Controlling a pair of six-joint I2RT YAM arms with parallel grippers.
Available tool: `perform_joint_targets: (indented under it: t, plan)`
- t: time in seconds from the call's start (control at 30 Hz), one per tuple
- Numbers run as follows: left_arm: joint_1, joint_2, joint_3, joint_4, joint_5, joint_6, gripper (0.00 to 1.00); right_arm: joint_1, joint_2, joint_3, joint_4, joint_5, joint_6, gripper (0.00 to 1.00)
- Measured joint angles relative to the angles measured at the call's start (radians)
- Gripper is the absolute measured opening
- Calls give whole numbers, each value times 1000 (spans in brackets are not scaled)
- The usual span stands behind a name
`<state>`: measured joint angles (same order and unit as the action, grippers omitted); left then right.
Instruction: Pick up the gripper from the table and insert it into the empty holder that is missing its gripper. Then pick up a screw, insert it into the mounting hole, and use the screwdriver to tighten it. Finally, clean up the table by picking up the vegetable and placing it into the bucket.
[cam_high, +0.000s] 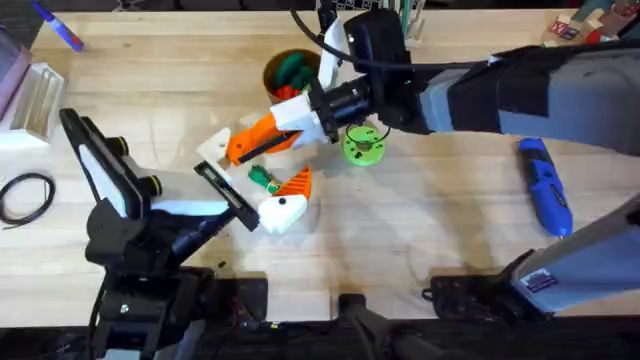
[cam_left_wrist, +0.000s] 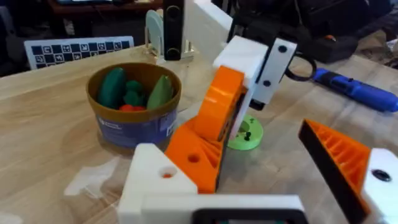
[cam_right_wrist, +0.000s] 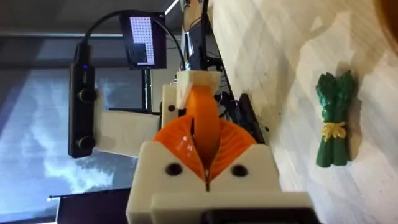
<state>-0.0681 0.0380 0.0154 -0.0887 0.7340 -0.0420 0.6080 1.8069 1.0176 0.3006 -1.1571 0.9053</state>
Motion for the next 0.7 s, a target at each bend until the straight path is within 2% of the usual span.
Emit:
perform_joint_targets:
  t: [0.27, 0.43, 0.7]
  plan:
    - [0, -3, 0, -1, 54, 50, 986, -25, 16, 0, 11, -86, -73, 7]
    - [0, -8, -1, 5, 124, 67, 986, -53, 24, -2, 1, -142, -110, 6]
    - [0, -8, -7, 11, 194, 38, 986, -72, 28, -9, -24, -177, -68, 6]
